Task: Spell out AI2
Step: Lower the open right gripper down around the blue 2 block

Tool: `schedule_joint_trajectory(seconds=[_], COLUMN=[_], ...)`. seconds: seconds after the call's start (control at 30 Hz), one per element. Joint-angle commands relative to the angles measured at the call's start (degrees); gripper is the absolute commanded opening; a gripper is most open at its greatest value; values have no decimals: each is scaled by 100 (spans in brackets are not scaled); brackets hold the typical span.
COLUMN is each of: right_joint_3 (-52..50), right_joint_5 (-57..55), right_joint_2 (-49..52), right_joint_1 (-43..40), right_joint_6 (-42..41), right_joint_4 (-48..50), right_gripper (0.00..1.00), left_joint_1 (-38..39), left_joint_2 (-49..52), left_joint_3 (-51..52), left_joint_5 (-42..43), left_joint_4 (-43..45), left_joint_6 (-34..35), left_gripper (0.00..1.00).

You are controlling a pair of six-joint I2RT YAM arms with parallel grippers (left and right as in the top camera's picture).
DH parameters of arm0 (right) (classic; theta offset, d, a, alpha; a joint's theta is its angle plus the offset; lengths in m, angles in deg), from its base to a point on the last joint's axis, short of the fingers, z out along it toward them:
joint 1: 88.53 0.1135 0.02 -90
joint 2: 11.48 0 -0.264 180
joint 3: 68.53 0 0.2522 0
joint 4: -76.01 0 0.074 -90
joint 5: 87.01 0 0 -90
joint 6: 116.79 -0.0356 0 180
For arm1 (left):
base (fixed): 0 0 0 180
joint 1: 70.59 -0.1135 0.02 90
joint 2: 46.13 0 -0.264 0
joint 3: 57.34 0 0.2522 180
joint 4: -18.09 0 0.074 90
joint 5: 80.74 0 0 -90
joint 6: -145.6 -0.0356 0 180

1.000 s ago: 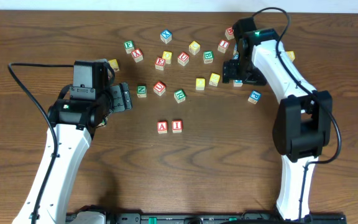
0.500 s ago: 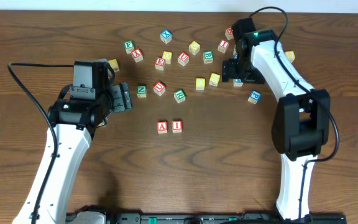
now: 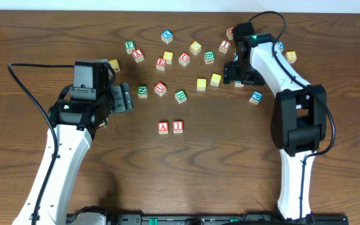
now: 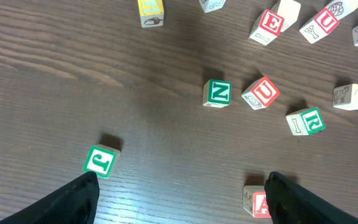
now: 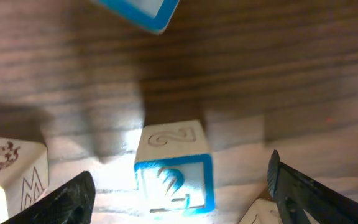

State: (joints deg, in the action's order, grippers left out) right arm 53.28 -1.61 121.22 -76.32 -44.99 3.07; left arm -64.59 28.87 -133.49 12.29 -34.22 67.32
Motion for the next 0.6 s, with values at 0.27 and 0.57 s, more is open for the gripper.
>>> schedule_joint_trajectory(seconds=[0.27,0.57], right_joint_3=[107,107], right_joint_5=[-129,-127], right_joint_2=[17,17], right_joint_1=[-76,-76], right_joint_6=[109,109], right_joint_4=[94,105], right_gripper=[61,39], left_joint_1=[-31,-31], left_joint_2=[24,22], left_joint_3=[-94,-94], left_joint_5=[-72,-72], left_joint_4=[2,2], left_joint_6=[-76,-76], left_gripper=[84,84])
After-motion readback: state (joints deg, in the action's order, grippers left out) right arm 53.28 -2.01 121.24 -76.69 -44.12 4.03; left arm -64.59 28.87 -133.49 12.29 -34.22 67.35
